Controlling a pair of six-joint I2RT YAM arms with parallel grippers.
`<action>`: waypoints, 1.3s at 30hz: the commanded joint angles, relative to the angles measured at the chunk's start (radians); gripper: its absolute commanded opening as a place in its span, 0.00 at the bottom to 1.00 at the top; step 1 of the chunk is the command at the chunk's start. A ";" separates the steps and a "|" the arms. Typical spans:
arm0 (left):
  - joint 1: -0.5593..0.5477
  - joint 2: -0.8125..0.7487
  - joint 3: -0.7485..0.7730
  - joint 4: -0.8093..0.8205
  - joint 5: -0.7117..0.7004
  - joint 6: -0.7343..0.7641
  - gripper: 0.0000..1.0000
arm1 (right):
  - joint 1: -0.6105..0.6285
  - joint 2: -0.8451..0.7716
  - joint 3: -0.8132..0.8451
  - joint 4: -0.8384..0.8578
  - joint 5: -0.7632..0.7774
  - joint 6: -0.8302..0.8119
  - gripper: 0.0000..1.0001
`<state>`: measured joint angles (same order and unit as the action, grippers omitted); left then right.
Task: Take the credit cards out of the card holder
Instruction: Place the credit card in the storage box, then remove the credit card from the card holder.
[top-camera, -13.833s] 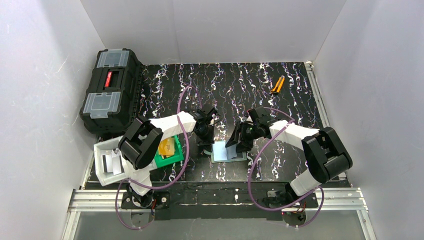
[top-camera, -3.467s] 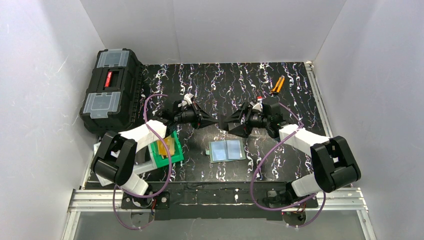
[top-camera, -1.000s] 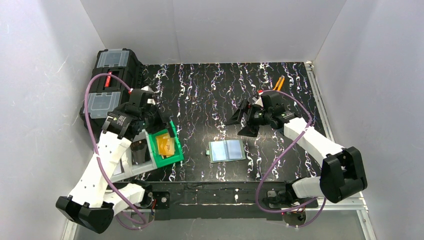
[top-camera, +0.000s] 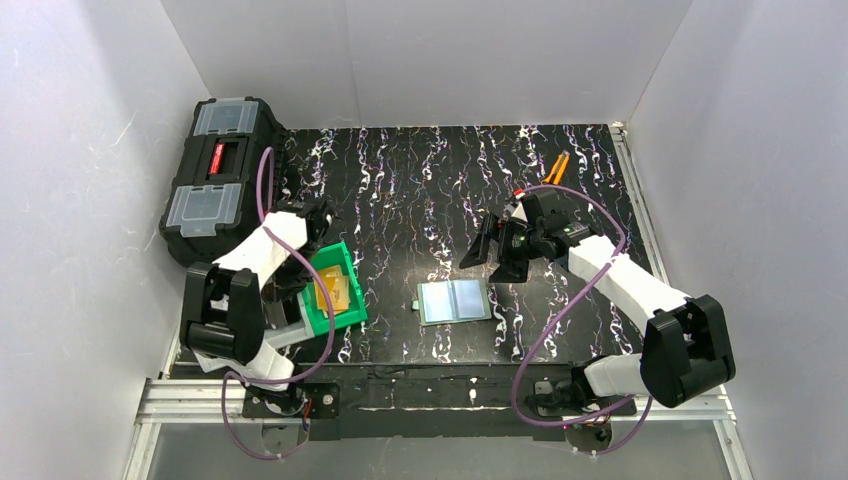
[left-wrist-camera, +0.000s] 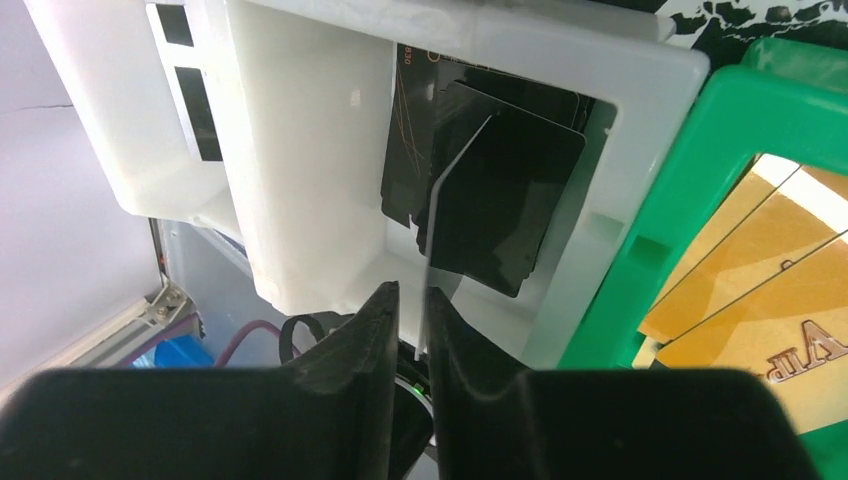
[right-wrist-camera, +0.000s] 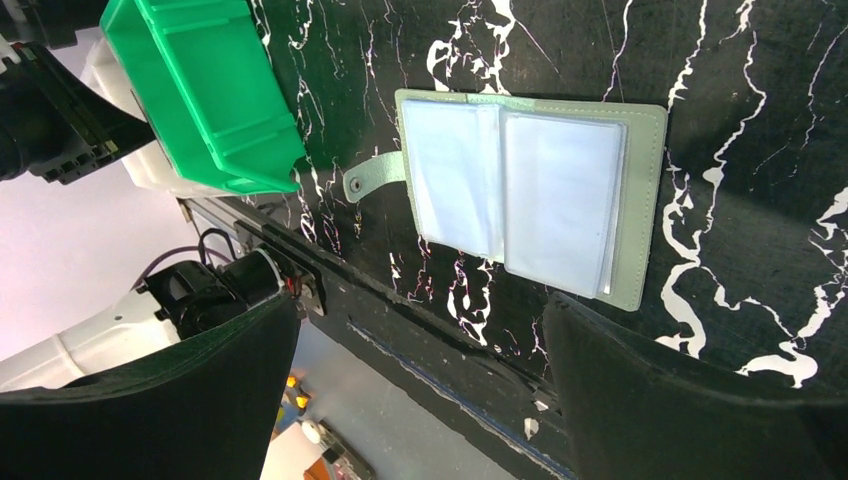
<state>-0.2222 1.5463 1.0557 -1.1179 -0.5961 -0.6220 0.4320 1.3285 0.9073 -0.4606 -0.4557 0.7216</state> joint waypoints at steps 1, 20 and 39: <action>0.014 0.007 0.040 -0.010 -0.039 0.010 0.23 | -0.006 -0.005 0.053 -0.015 0.001 -0.030 0.98; -0.019 -0.221 0.258 -0.005 0.351 0.124 0.44 | -0.006 0.046 0.090 -0.120 0.098 -0.049 0.98; -0.492 0.126 0.354 0.373 0.762 -0.034 0.33 | 0.015 0.130 0.012 -0.049 0.134 0.056 0.98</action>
<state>-0.6823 1.6329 1.3762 -0.8055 0.0891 -0.6376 0.4351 1.4288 0.9398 -0.5461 -0.3367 0.7403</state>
